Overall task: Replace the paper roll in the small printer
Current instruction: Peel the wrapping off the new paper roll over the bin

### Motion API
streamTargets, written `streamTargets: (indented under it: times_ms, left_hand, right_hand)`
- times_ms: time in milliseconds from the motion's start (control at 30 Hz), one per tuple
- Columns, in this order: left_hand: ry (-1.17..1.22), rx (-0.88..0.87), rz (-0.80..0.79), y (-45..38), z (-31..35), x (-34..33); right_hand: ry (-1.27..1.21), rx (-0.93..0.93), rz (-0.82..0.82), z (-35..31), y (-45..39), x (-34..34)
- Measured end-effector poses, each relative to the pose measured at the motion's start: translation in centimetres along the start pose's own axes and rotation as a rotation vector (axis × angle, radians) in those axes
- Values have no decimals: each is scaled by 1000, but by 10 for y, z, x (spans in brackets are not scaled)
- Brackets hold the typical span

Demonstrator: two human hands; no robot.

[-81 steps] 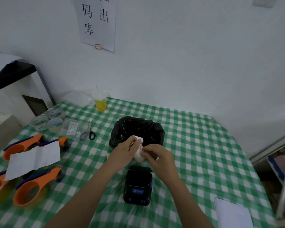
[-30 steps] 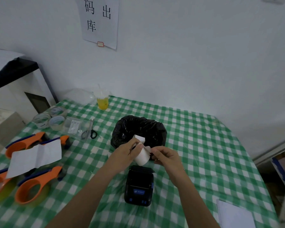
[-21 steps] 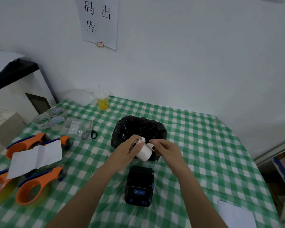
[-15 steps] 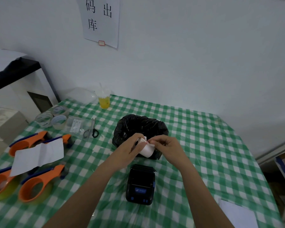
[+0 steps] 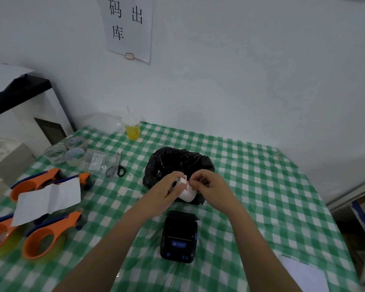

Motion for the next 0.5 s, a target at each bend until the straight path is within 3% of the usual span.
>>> streamTargets:
  times_ms: [300, 500]
  left_hand:
    - [32, 46, 21, -3, -12, 0]
    - [74, 94, 82, -2, -30, 9]
  right_hand:
    - [-75, 52, 177, -3, 5, 12]
    - [-153, -2, 528, 16, 6, 37]
Point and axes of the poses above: each hand's wrist, its own y-axis away from the middle knuckle, its own x-axis out of the back of the hand, z = x × y, the point moved 8 cm from there along -y, towards the middle knuckle, and after that the axes turned 6 degrees about x, right-handed, at the moved point
